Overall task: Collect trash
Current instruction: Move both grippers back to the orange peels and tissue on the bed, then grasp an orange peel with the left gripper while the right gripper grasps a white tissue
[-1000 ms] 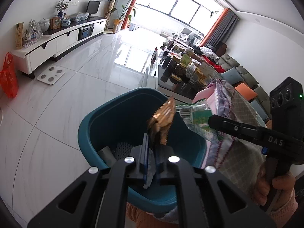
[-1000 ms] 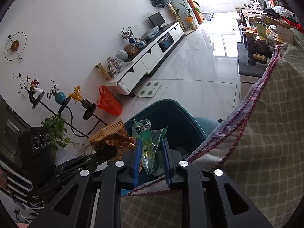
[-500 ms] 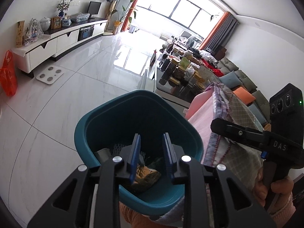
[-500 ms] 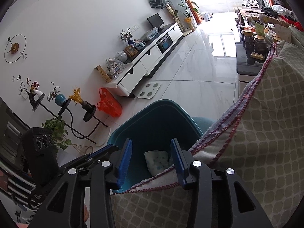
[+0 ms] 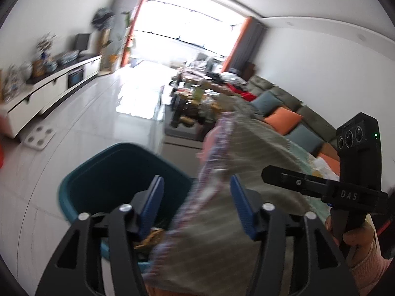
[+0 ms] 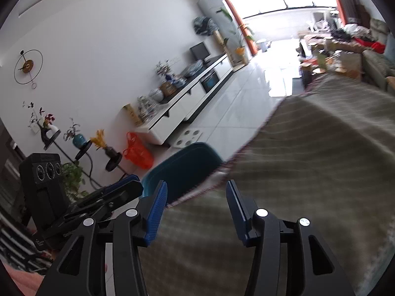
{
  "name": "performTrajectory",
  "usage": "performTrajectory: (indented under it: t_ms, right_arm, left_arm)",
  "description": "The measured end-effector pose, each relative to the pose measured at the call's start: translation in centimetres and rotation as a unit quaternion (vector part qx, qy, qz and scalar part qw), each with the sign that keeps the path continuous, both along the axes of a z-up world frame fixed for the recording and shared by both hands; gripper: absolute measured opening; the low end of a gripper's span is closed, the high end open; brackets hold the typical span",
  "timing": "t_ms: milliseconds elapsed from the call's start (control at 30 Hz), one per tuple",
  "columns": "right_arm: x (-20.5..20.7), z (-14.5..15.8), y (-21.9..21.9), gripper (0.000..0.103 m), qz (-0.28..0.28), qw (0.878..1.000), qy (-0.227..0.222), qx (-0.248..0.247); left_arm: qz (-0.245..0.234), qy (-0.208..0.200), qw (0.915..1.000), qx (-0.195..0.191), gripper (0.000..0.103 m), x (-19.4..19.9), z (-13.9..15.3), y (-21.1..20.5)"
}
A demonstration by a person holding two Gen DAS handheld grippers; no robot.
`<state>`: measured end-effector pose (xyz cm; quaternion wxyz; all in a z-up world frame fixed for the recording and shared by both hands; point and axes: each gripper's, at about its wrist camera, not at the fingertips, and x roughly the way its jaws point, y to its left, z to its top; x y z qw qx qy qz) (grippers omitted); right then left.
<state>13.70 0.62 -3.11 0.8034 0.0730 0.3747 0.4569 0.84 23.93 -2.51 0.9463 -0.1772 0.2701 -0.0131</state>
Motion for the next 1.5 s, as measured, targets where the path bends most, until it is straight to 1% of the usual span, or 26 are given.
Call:
performTrajectory:
  t_ms: [67,133,200,333,433,633,800,900,1233,1367,1500]
  right_arm:
    - [-0.4,0.5,-1.7,0.055,-0.013,1.0,-0.01,0.003]
    - [-1.0,1.1,-4.0,0.057,-0.035,0.999,-0.027,0.004]
    - [-1.5,1.4,-6.0,0.057,-0.053,0.998,-0.037,0.002]
    - [-2.3,1.8,-10.8,0.058,-0.099,0.994,-0.051,0.005]
    - [-2.5,1.4,-14.4,0.06,-0.135,0.99,-0.049,0.006]
    - [-3.3,0.2,-19.6,0.06,-0.203,0.978,-0.04,-0.006]
    - [-3.8,-0.9,-24.1,0.06,-0.256,0.966,-0.03,-0.011]
    - [-4.2,-1.1,-26.3,0.06,-0.282,0.959,-0.028,-0.013]
    - [-4.9,-1.6,-31.5,0.06,-0.337,0.941,-0.027,-0.009]
    - [-5.3,-2.0,-33.5,0.06,-0.355,0.934,-0.024,-0.01]
    - [-5.3,-2.3,-35.4,0.06,-0.378,0.926,-0.019,-0.012]
  left_arm:
    - [-0.022,-0.009,0.9997,0.006,0.065,0.2,0.3,-1.9]
    - [-0.048,-0.015,0.9987,0.01,0.07,0.7,0.5,-4.0]
    - [-0.072,-0.017,0.9972,0.012,0.073,1.2,0.6,-6.1]
    - [-0.124,-0.016,0.992,0.015,0.074,2.3,0.3,-10.3]
    - [-0.163,-0.012,0.9865,0.018,0.074,2.9,0.0,-13.6]
    - [-0.213,0.002,0.9767,0.022,0.074,4.2,-0.7,-18.9]
    - [-0.248,0.01,0.9685,0.026,0.074,5.0,-1.2,-21.6]
    - [-0.272,0.023,0.9616,0.029,0.074,5.6,-1.7,-23.6]
    - [-0.335,0.068,0.9394,0.027,0.072,7.3,-3.4,-28.6]
    - [-0.355,0.087,0.9307,0.011,0.071,8.0,-4.0,-29.9]
    - [-0.361,0.1,0.9272,0.001,0.068,8.7,-4.5,-30.6]
